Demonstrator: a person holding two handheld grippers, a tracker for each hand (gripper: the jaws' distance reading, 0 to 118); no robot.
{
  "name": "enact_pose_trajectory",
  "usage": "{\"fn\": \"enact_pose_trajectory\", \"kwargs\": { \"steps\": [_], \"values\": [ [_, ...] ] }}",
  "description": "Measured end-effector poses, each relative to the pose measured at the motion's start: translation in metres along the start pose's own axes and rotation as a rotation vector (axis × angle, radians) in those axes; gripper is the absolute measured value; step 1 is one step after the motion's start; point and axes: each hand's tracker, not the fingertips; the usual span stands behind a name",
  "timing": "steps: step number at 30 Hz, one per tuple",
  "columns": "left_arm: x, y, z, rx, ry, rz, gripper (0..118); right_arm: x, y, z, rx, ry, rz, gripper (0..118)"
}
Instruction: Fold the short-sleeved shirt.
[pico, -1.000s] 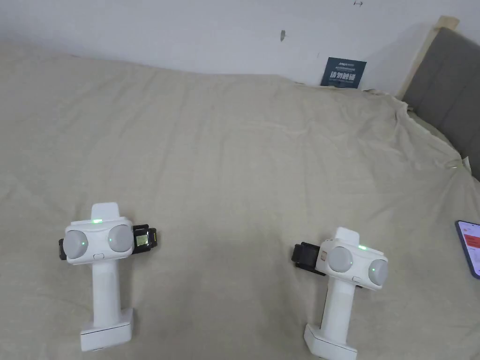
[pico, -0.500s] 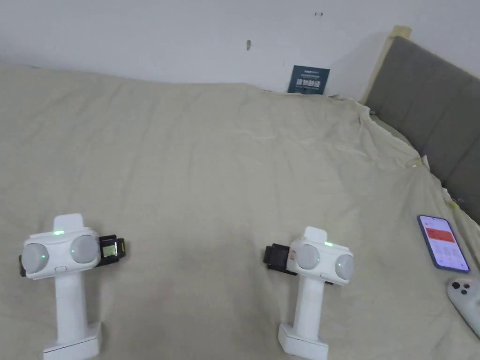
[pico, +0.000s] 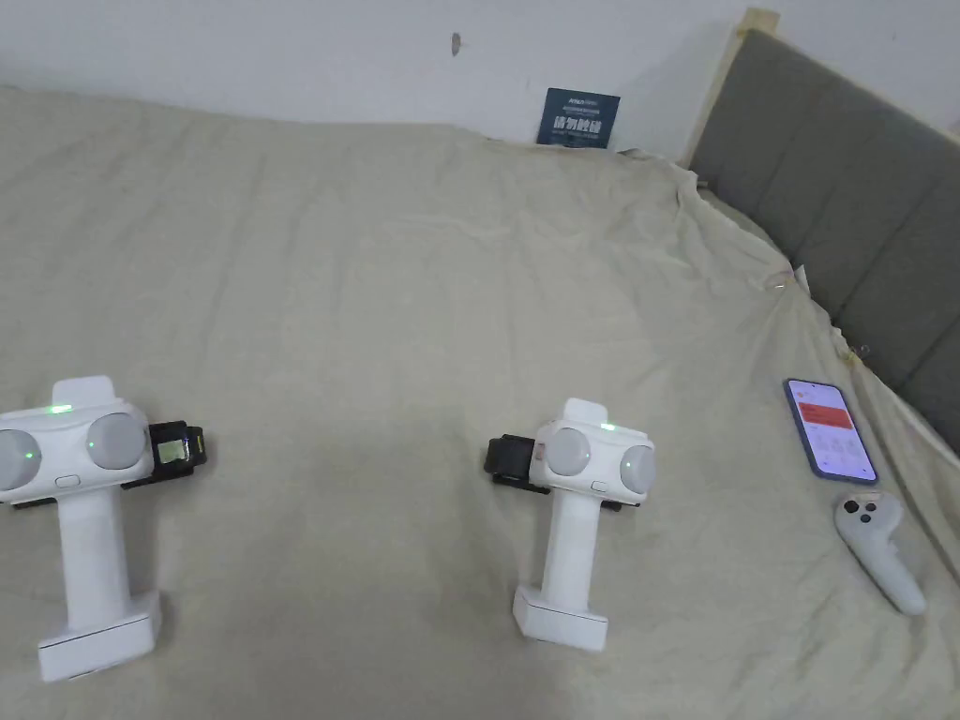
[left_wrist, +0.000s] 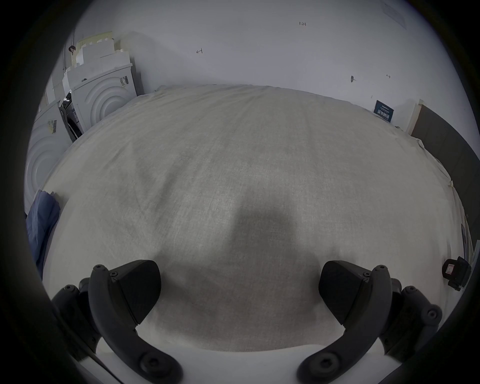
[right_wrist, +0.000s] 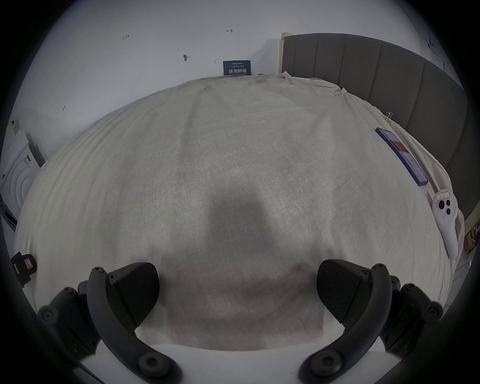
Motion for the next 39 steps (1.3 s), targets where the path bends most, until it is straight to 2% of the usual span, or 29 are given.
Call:
{"fn": "enact_pose_trajectory", "kwargs": {
  "steps": [39],
  "values": [
    [0.0002, 0.0017, -0.0005, 0.001, 0.000, 0.000, 118, -0.0017, 0.0003, -0.0010, 0.001, 0.000, -0.001, 118]
  ]
}}
